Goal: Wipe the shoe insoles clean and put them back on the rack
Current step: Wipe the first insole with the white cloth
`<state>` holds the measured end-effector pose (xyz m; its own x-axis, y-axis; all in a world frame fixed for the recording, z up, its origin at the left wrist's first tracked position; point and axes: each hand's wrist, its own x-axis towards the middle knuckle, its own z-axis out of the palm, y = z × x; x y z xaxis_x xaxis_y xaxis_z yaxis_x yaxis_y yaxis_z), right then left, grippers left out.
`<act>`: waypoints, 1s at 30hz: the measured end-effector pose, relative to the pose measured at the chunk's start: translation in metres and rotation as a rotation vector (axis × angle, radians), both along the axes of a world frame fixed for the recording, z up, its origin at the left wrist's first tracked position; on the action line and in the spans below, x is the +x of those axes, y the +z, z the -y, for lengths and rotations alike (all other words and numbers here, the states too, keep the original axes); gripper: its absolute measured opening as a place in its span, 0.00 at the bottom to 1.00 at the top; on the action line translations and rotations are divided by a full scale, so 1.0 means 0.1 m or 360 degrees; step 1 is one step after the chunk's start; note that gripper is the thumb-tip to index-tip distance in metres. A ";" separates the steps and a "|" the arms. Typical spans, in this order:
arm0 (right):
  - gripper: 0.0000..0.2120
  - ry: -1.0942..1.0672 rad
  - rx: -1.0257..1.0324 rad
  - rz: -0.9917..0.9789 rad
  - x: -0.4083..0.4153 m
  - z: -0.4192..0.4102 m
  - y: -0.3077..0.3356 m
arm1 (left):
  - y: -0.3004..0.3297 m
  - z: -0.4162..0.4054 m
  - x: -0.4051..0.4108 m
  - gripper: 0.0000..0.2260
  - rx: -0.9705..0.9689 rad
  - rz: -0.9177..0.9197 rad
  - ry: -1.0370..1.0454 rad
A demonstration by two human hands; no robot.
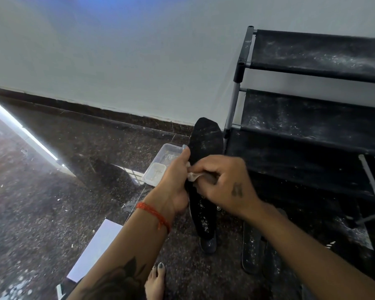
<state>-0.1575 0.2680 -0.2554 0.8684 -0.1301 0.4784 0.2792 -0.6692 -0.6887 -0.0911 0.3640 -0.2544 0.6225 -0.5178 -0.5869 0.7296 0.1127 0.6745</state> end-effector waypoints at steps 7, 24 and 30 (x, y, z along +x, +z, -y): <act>0.15 -0.0290 -0.0415 -0.0142 0.07 0.31 -0.13 | 0.00 0.00 -0.03 0.25 -0.0048 0.0070 -0.0047; 0.11 -0.0363 -0.0506 -0.0199 -0.01 0.15 -0.04 | 0.12 -0.02 -0.13 0.21 -0.0032 0.0094 0.0086; 0.11 -0.0460 -0.0053 -0.0050 -0.29 -0.02 0.34 | 0.12 -0.03 -0.10 0.25 -0.0063 0.0043 0.0071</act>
